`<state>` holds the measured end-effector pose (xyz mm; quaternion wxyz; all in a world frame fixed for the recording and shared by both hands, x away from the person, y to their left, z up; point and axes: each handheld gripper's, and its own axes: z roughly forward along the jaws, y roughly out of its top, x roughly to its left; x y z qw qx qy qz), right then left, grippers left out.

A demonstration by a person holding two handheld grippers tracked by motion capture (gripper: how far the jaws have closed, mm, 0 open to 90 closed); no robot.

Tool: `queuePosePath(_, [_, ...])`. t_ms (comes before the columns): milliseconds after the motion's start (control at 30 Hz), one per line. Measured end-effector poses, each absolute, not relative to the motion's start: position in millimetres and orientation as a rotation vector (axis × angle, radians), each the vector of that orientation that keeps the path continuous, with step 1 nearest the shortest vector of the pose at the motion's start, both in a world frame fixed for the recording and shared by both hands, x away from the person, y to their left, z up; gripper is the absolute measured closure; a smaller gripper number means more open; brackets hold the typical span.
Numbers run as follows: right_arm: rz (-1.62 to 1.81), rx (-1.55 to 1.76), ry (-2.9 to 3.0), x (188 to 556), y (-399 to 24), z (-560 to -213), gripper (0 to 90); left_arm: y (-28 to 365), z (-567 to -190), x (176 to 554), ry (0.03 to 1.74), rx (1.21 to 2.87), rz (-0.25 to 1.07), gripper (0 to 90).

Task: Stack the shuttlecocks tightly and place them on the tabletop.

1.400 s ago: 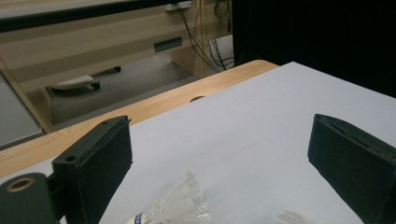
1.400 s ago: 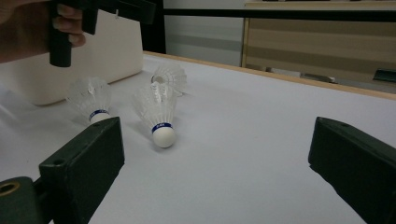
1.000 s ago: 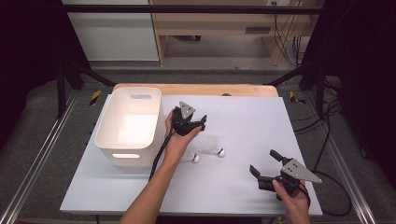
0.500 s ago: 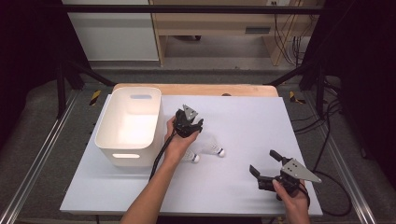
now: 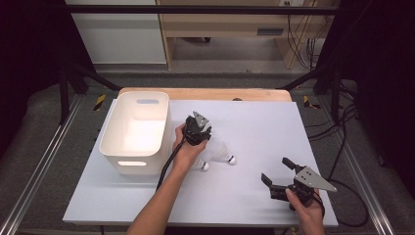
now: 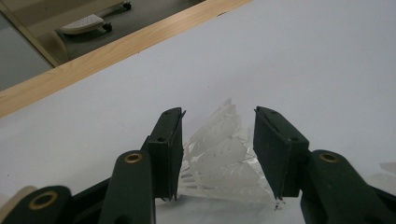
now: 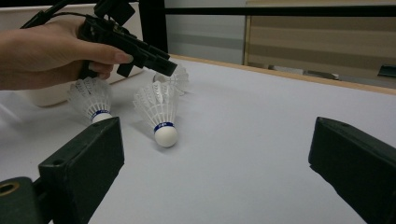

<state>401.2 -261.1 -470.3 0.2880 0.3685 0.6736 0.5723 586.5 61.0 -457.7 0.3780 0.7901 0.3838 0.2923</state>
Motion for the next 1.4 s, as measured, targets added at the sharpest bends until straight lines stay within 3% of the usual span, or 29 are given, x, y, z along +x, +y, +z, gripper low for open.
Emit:
queuePosePath(433, [1.528,0.985,1.808,401.6,-260.6,-470.7,3.8,60.5,-458.2,587.2,0.964,2.029,0.754,70.6])
queuePosePath(700, [1.528,0.985,1.808,401.8,-260.6,-470.8,3.9,59.3,-453.2,584.4,0.931,2.022,0.764,88.5])
queuePosePath(1400, [1.523,0.986,1.811,402.3,-260.0,-471.3,3.8,59.8,-444.6,580.7,0.905,1.989,0.792,90.0])
